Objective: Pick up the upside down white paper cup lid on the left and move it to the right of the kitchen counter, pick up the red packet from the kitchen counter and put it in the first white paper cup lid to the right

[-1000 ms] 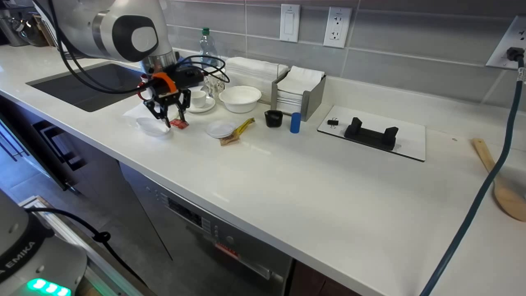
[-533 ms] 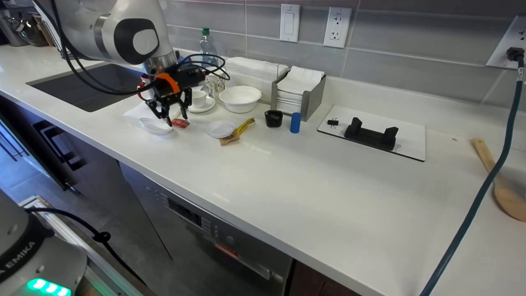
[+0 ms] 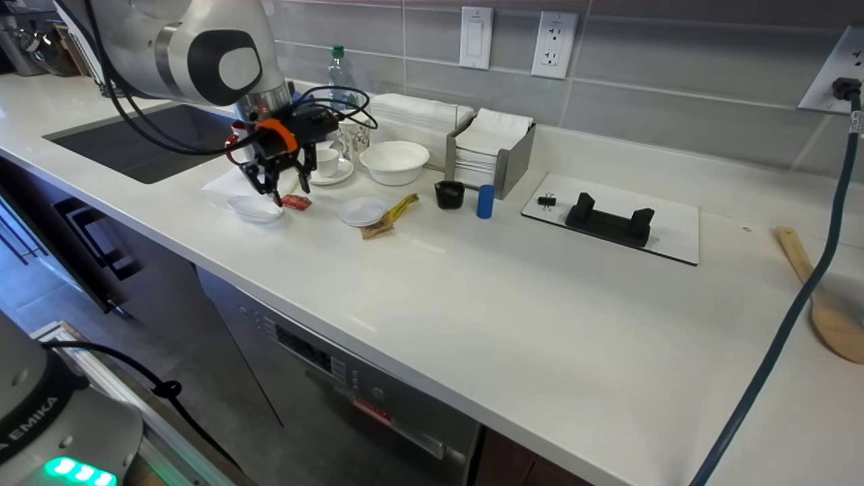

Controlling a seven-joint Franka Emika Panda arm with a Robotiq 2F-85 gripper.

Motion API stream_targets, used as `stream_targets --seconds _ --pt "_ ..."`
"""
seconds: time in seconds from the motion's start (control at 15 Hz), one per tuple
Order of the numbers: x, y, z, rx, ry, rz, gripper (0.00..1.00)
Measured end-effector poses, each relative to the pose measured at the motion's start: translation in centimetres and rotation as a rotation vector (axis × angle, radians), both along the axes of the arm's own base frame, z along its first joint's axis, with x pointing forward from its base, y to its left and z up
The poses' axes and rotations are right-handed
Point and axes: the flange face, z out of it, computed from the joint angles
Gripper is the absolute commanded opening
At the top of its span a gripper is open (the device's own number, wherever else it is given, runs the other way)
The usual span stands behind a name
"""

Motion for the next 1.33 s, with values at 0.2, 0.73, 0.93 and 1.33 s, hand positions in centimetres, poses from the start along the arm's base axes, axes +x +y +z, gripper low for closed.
stream_targets --seconds 0.2,0.73,0.93,1.33 --pt "0.2 -0.2 0.2 0.003 -0.016 0.005 0.68" --pt "0.6 -1.2 0.3 0.007 -0.031 -0.012 0.68" --pt "0.4 -0.8 0.3 0.015 -0.021 -0.017 0.79" --pt "-0.8 1.1 0.0 0.049 0.067 -0.040 0.73"
